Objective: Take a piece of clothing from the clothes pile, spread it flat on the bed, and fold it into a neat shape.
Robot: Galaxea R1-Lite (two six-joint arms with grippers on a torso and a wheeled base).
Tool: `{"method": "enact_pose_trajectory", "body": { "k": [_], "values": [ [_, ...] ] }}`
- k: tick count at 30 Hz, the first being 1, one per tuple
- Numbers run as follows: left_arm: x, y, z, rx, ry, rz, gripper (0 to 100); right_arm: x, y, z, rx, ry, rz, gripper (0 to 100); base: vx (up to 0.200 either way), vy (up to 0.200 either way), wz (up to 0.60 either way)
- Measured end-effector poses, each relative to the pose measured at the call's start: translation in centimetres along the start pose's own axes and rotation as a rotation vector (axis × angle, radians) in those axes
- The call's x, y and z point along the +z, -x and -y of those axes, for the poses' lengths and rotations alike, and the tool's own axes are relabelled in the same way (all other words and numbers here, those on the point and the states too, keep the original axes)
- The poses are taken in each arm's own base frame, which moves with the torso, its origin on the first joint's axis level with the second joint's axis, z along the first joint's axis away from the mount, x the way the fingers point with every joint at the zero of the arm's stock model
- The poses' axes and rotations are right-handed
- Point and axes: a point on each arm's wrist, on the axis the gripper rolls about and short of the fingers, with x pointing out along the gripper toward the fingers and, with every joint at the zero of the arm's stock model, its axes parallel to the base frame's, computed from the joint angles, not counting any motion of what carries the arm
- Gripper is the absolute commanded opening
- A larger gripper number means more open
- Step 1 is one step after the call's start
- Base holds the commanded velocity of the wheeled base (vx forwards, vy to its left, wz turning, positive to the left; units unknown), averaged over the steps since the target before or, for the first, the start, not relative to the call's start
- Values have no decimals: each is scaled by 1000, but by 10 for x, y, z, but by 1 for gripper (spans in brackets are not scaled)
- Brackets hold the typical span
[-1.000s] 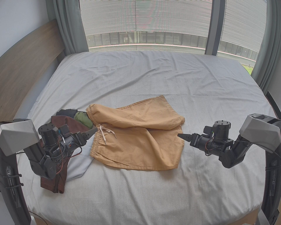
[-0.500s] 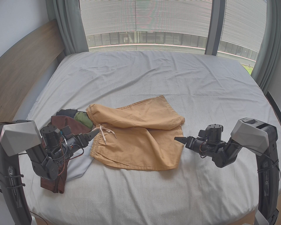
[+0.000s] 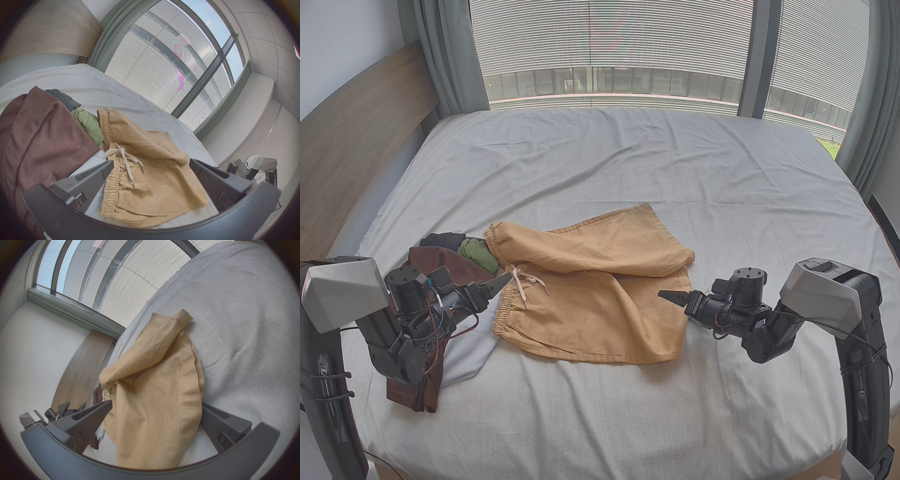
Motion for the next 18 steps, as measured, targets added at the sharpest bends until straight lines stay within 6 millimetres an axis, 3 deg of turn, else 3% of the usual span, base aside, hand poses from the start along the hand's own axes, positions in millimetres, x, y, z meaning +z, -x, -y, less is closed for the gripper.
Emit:
{"method": "enact_pose_trajectory", "body": {
  "k": [9, 18],
  "values": [
    [0, -1, -1, -7, -4, 12, 100, -9, 10, -2, 102, -43, -26, 100, 0, 0, 0],
    [0, -2, 0, -14, -8, 19, 100, -20, 37, -5, 217, -72, -74, 100, 0, 0, 0]
  ]
}}
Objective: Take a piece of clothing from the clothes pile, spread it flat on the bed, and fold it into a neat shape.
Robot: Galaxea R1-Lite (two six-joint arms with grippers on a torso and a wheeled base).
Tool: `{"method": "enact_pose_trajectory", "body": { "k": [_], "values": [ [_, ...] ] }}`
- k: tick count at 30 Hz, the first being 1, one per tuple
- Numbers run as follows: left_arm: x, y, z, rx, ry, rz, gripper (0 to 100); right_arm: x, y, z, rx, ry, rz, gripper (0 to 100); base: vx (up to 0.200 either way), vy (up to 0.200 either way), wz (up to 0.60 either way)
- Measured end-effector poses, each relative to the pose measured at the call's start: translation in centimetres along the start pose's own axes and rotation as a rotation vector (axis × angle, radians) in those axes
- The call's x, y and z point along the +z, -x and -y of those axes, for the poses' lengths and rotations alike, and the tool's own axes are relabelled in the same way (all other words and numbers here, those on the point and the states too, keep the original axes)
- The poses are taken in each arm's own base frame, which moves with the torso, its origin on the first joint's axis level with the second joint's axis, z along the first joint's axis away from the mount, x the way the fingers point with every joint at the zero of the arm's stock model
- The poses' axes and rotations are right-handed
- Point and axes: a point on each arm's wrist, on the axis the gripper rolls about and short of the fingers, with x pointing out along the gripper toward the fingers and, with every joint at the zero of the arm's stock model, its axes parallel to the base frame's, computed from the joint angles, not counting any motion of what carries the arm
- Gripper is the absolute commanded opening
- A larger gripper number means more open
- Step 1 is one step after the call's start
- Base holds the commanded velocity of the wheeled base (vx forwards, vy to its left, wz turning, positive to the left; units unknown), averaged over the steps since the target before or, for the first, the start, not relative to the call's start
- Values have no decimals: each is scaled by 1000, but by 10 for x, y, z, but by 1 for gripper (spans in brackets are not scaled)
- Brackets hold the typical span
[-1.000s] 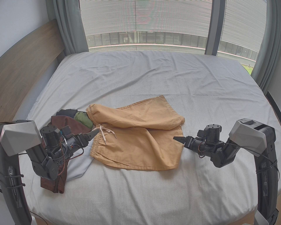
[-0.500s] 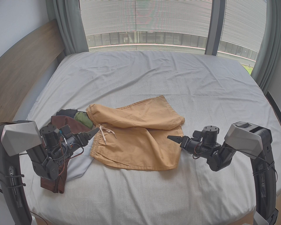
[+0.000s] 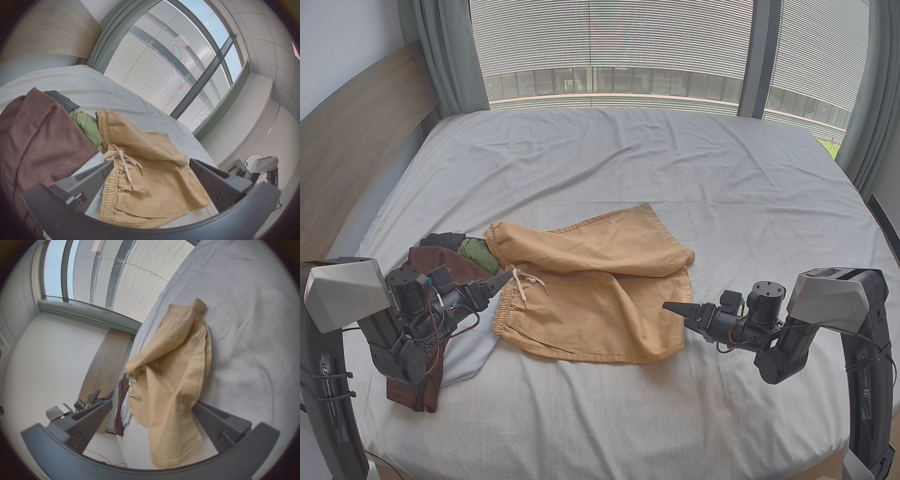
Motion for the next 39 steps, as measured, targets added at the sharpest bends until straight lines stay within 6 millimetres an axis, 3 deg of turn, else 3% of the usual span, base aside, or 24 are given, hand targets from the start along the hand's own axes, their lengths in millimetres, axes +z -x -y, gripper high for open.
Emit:
{"method": "enact_pose_trajectory", "body": {
  "k": [12, 23, 39],
  "values": [
    [0, 0, 1, -3, -1, 2, 100, -3, 36, -17, 14, -30, 8, 100, 0, 0, 0],
    [-6, 4, -1, 9, 10, -18, 100, -3, 88, -5, -114, 20, 44, 100, 0, 0, 0],
    [-34, 35, -3, 86, 142, -138, 100, -6, 95, -2, -140, 3, 44, 100, 0, 0, 0]
  ]
}}
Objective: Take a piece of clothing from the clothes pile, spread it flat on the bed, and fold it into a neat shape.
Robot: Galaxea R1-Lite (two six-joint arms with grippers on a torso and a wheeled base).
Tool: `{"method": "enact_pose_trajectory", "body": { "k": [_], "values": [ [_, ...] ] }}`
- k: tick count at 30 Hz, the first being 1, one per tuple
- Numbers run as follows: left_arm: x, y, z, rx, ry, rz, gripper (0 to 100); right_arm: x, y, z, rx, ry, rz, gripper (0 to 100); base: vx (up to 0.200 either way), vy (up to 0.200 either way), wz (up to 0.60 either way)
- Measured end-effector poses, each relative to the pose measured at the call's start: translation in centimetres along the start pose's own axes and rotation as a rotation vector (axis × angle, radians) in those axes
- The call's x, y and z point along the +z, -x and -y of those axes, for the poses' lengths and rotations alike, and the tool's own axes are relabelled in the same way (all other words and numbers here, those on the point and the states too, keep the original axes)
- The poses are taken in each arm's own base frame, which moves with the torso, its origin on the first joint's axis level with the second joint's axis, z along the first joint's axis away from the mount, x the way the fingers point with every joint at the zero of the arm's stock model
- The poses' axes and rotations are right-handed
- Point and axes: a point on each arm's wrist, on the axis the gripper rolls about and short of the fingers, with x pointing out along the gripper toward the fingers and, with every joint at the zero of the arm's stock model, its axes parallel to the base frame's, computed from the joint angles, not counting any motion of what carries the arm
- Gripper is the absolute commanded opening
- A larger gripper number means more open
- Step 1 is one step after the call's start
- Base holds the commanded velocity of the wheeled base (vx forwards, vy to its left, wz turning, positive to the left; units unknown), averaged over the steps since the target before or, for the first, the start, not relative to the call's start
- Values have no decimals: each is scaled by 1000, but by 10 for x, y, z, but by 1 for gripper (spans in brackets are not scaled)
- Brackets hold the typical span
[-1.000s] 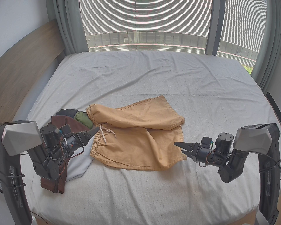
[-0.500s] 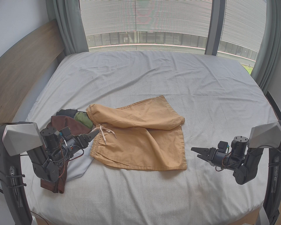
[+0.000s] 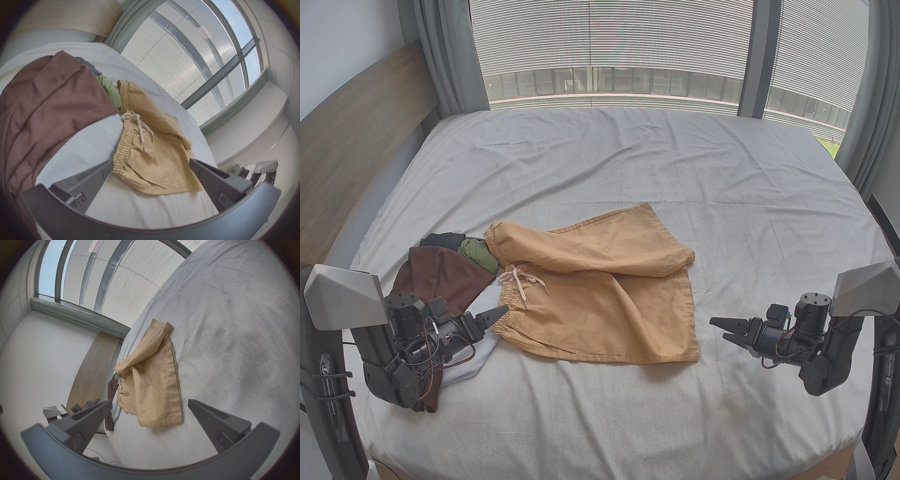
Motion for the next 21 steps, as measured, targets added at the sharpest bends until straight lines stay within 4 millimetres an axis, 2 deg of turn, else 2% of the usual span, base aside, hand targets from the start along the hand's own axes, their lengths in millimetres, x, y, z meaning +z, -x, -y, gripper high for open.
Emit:
{"method": "enact_pose_trajectory", "body": {
  "k": [7, 21],
  "values": [
    [-9, -3, -7, 17, 57, -28, 100, 0, 0, 1, -2, 4, -1, 100, 0, 0, 0],
    [-24, -25, -24, 38, 74, -52, 100, 0, -1, 2, -2, 4, 0, 100, 0, 0, 0]
  ]
}}
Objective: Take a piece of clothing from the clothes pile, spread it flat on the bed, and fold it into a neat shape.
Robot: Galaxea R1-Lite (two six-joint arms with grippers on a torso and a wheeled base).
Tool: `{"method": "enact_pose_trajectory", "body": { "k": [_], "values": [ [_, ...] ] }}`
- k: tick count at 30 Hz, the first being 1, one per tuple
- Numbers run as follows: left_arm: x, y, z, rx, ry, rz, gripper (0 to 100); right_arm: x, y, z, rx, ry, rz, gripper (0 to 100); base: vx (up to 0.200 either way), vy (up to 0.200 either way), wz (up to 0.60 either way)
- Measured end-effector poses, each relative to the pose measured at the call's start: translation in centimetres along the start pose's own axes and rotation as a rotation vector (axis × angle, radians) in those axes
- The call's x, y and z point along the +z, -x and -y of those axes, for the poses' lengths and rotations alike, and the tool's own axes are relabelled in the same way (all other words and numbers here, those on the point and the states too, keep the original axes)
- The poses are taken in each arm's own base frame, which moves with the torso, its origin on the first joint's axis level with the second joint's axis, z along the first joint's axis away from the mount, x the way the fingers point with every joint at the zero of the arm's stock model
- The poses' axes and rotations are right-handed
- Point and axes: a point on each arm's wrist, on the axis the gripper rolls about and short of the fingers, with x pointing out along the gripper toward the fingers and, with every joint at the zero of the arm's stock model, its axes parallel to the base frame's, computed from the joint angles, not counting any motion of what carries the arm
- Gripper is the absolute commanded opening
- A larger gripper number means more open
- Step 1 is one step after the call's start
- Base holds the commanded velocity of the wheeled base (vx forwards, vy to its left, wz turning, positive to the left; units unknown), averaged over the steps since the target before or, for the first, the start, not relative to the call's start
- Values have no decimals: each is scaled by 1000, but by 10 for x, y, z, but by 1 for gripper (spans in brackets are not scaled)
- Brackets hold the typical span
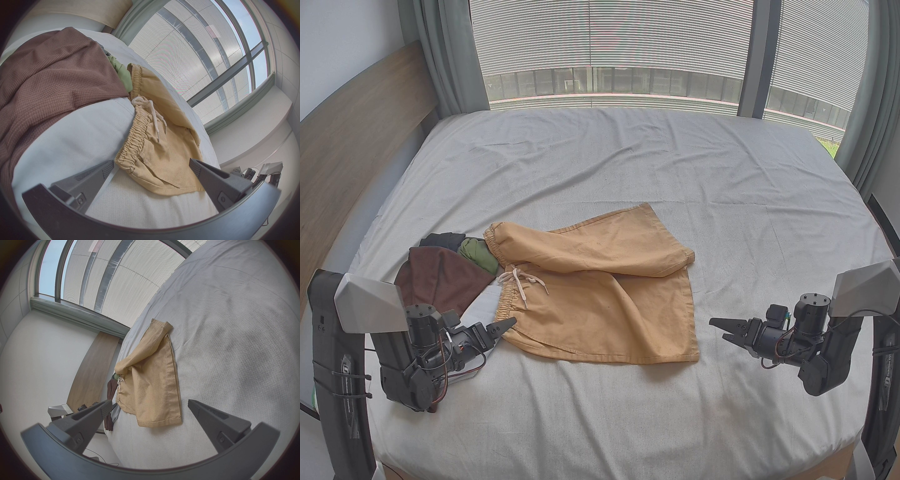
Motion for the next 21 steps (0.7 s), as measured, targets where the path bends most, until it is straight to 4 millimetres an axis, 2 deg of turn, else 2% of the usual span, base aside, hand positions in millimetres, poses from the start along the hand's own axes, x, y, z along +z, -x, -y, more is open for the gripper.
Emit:
{"method": "enact_pose_trajectory", "body": {
  "k": [19, 20, 21],
  "values": [
    [-3, -20, -11, 12, -8, 24, 100, 1, 0, 1, -1, -1, 3, 100, 0, 0, 0],
    [-2, -21, -12, 10, -9, 27, 0, 1, 0, 1, -1, -1, 3, 100, 0, 0, 0],
    [-2, -21, -12, 9, -10, 29, 0, 1, 0, 1, -1, -1, 3, 100, 0, 0, 0]
  ]
}}
